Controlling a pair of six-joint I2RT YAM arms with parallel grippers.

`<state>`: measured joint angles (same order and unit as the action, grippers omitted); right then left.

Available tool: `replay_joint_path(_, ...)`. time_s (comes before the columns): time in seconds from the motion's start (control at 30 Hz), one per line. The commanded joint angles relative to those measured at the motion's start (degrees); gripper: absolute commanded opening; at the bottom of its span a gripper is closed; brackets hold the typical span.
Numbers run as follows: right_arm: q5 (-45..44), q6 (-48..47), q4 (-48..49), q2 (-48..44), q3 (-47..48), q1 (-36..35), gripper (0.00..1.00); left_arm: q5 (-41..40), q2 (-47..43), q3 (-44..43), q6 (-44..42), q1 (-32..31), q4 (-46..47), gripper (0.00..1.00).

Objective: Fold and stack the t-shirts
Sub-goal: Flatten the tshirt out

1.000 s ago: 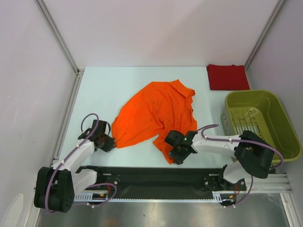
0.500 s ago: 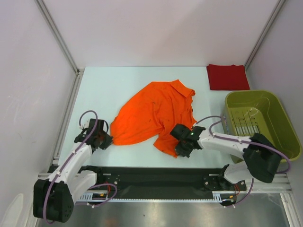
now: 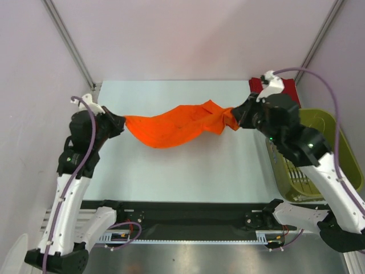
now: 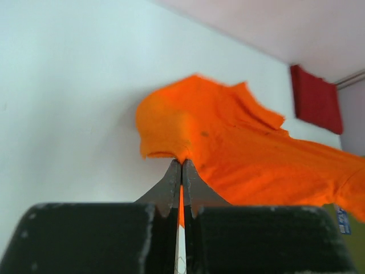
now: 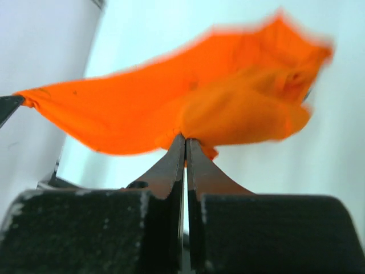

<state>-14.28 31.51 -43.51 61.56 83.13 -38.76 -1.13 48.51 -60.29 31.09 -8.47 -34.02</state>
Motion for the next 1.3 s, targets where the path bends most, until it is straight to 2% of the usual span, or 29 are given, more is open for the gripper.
replay_joint_path(0.0,-1.0,-16.9,-0.3,-3.5,9.0,0.2,0.0,5.9,-3.7,-8.7,-8.5,0.3,3.4,0.0)
replay_joint_path(0.1,-0.7,-22.1,0.7,-5.2,18.3,0.2,0.0,11.9,-4.0,-16.3,-16.1,-0.1,5.5,0.0)
replay_joint_path(0.27,3.0,-27.9,3.9,-9.2,24.5,0.2,0.0,12.5,-5.3,-27.6,-21.3,-2.9,5.4,0.0)
replay_joint_path(0.43,9.0,-30.4,7.3,-13.3,27.8,0.2,0.0,15.6,-8.6,-30.8,-21.7,-3.8,6.2,0.0)
replay_joint_path(0.5,10.7,-30.5,9.0,-13.9,29.1,0.2,0.0,14.6,-10.0,-31.5,-21.5,-3.9,6.4,0.0)
replay_joint_path(0.67,10.8,-32.9,14.1,-10.6,28.1,0.1,0.0,11.8,-8.4,-31.9,-23.3,-4.3,6.0,0.0)
replay_joint_path(0.73,9.9,-34.2,17.2,-8.4,24.3,-0.1,0.0,9.8,-5.5,-31.9,-23.8,-4.4,5.4,0.0)
replay_joint_path(0.9,6.3,-36.7,25.7,-0.2,16.7,1.1,0.0,-0.2,0.3,-27.3,-24.6,-4.5,4.0,0.0)
replay_joint_path(1.1,13.6,-28.0,32.0,10.1,6.2,15.6,0.0,-11.4,10.8,-12.8,-25.2,-3.7,3.9,0.0)
replay_joint_path(1.13,16.1,-24.6,33.6,13.7,5.6,17.5,0.0,-11.0,12.8,-10.9,-25.5,-2.7,5.0,0.0)
replay_joint_path(1.23,17.5,-23.9,34.3,20.5,5.8,20.2,0.0,-9.6,23.4,-7.5,-24.6,1.3,7.2,0.0)
replay_joint_path(1.27,17.6,-24.1,34.4,25.6,6.2,20.8,0.0,-8.1,30.0,-7.4,-24.2,3.3,8.0,0.0)
